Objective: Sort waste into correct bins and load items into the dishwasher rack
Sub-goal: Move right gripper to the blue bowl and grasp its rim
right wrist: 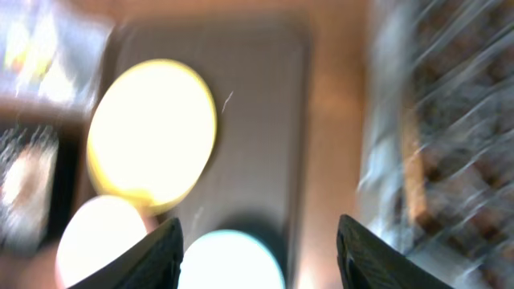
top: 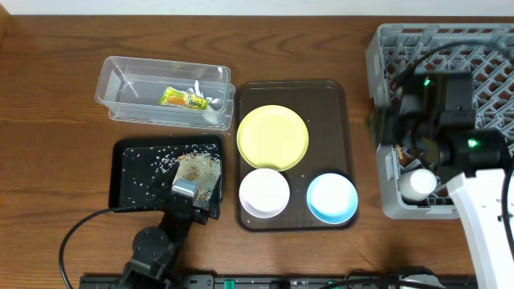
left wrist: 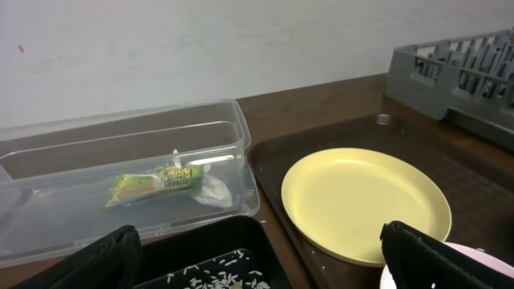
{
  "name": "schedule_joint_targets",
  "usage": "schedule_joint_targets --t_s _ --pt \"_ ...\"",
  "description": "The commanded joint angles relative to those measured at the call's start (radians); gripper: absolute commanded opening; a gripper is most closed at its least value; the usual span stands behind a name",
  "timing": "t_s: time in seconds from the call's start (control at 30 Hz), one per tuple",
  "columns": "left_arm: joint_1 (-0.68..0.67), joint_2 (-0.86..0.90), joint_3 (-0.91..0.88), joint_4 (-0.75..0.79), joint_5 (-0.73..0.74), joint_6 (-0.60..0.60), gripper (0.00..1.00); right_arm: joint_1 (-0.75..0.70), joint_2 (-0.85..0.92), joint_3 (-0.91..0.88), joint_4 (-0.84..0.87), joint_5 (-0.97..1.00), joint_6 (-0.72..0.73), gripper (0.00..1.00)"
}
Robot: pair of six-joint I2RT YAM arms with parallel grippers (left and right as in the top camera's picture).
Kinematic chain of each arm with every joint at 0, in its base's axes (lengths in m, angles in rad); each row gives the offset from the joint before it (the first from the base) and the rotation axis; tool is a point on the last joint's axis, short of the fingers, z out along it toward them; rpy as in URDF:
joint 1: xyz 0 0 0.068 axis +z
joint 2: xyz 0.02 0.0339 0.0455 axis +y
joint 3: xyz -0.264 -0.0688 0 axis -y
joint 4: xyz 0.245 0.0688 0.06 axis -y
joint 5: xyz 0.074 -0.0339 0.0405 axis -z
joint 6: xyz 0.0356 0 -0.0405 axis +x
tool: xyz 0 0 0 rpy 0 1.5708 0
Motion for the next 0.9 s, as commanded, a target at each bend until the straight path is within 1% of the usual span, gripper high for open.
schedule_joint_targets --t_s 0.0,0.07,0.23,0.3,0.4,0.53,0.63,0.67,0.8,0.83,0.87 --pt "-0.003 -0.006 -0.030 -0.018 0.002 0.018 0.97 0.069 0.008 -0.008 -0.097 -0.086 0.021 0.57" --pt "-0.003 -0.006 -0.030 -0.018 0.002 0.018 0.97 0.121 0.011 -0.056 -0.146 -0.073 0.051 0.53" --pt "-0.003 -0.006 -0.030 -0.018 0.002 0.017 0.97 0.189 0.011 -0.230 -0.129 0.067 0.215 0.44" --pt "-0.003 -0.006 -0.030 -0.018 0.002 0.018 0.97 0.192 0.011 -0.312 -0.090 0.110 0.264 0.41" --pt "-0.003 -0.006 -0.030 -0.018 0.002 0.018 0.97 0.192 0.011 -0.418 0.024 0.141 0.272 0.38" --pt "-0.003 -0.006 -0.030 -0.018 0.002 0.018 0.97 0.192 0.011 -0.513 0.155 0.185 0.278 0.34" --pt "-0.003 -0.006 -0.030 -0.018 0.002 0.018 0.97 0.192 0.011 -0.565 0.207 0.188 0.299 0.29" --pt "-0.003 -0.006 -0.030 -0.018 0.002 0.018 0.97 0.192 0.011 -0.583 0.222 0.187 0.300 0.25" --pt "-0.003 -0.006 -0.030 -0.018 0.002 0.018 0.97 0.192 0.011 -0.629 0.257 0.164 0.324 0.16" --pt "-0.003 -0.006 -0.030 -0.018 0.002 0.018 0.97 0.192 0.011 -0.633 0.259 0.154 0.324 0.11" --pt "-0.003 -0.006 -0.030 -0.018 0.002 0.018 0.97 0.192 0.011 -0.631 0.256 0.146 0.324 0.03"
